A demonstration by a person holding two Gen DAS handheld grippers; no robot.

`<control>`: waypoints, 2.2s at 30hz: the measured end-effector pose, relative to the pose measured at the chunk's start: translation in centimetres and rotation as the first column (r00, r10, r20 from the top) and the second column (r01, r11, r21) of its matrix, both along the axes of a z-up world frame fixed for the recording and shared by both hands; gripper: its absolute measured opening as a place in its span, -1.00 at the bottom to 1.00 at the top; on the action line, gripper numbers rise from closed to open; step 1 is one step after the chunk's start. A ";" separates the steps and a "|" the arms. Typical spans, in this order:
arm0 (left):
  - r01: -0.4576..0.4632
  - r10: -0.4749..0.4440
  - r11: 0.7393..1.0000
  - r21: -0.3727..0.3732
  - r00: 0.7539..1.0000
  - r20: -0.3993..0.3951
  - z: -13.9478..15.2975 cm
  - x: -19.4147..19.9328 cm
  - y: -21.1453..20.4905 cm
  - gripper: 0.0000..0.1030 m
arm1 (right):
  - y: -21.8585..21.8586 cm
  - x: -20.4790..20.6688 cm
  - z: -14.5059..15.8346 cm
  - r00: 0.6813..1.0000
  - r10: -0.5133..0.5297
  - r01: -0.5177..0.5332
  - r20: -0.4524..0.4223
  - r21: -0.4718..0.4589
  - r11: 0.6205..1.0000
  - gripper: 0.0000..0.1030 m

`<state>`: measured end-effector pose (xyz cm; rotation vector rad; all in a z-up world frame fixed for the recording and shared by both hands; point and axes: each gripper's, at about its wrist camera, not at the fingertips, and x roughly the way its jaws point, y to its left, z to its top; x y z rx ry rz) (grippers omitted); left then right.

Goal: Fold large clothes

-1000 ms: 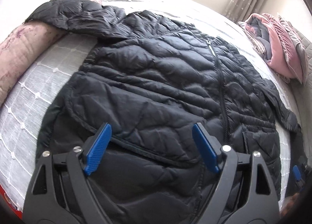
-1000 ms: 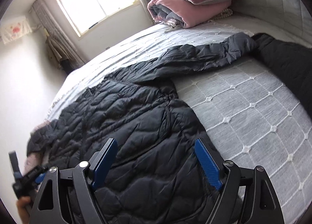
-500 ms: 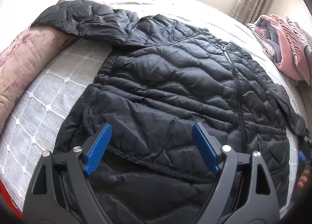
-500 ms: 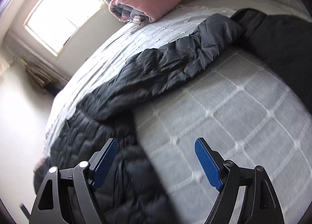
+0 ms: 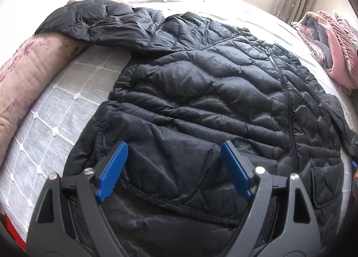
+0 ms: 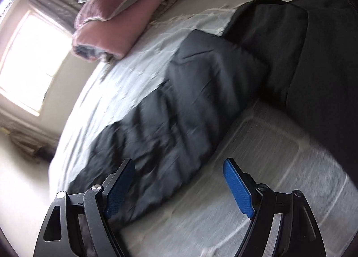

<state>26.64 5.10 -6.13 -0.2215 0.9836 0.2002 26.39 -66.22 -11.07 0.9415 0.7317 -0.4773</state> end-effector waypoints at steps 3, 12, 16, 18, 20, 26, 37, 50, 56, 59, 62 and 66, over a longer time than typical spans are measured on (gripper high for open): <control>-0.012 0.012 1.000 -0.016 1.000 -0.003 -0.2 0.2 0.3 0.65 | -1.0 0.9 -0.8 0.999 -0.046 0.045 -0.023 -0.023 0.999 -0.13; -0.025 0.026 0.998 -0.062 0.999 0.018 0.1 0.3 1.3 0.65 | -0.6 2.8 4.4 0.995 -0.049 0.025 -0.085 -0.268 0.963 -0.93; -0.017 0.019 0.996 -0.092 1.000 0.024 0.2 0.2 1.6 0.65 | 0.4 2.4 8.9 0.996 -0.057 0.028 -0.067 -0.371 0.928 -0.94; -0.010 0.013 0.995 -0.100 1.000 0.027 0.2 0.1 1.8 0.65 | 1.1 2.0 11.2 0.995 -0.068 0.029 -0.073 -0.435 0.900 -0.95; -0.001 0.005 0.993 -0.117 1.000 0.030 0.3 0.0 2.0 0.65 | 1.4 1.6 12.7 0.994 -0.081 0.038 -0.073 -0.466 0.884 -0.95; 0.012 -0.008 0.989 -0.147 0.999 0.031 0.3 0.1 3.0 0.65 | 3.2 0.7 16.9 0.995 -0.072 0.024 -0.070 -0.534 0.845 -0.95; -0.024 0.027 0.987 -0.162 0.999 0.019 0.7 -0.4 5.3 0.65 | 13.3 2.6 22.1 0.998 0.062 -0.068 -0.031 -0.594 0.801 -0.94; -0.084 0.096 0.968 -0.238 0.995 0.038 1.1 -0.8 8.8 0.65 | 44.2 9.5 19.9 0.769 0.628 -0.494 -0.121 -0.737 0.462 -0.91; -0.102 0.113 0.962 -0.255 0.993 0.028 0.6 -1.0 10.0 0.65 | 55.3 12.5 6.7 0.595 0.664 -0.744 -0.454 -0.624 0.240 -0.69; -0.114 0.124 0.955 -0.272 0.992 0.022 0.3 -0.9 10.7 0.65 | 56.4 12.5 1.8 0.540 0.661 -0.803 -0.521 -0.554 0.220 -0.21; -0.119 0.133 0.951 -0.286 0.991 0.031 0.4 -0.9 11.1 0.65 | 55.3 11.8 1.5 0.540 0.699 -0.803 -0.469 -0.537 0.260 0.07; -0.113 0.127 0.952 -0.286 0.991 0.032 0.4 -0.8 10.9 0.65 | 52.5 10.8 4.4 0.554 0.799 -0.798 -0.233 -0.422 0.431 0.27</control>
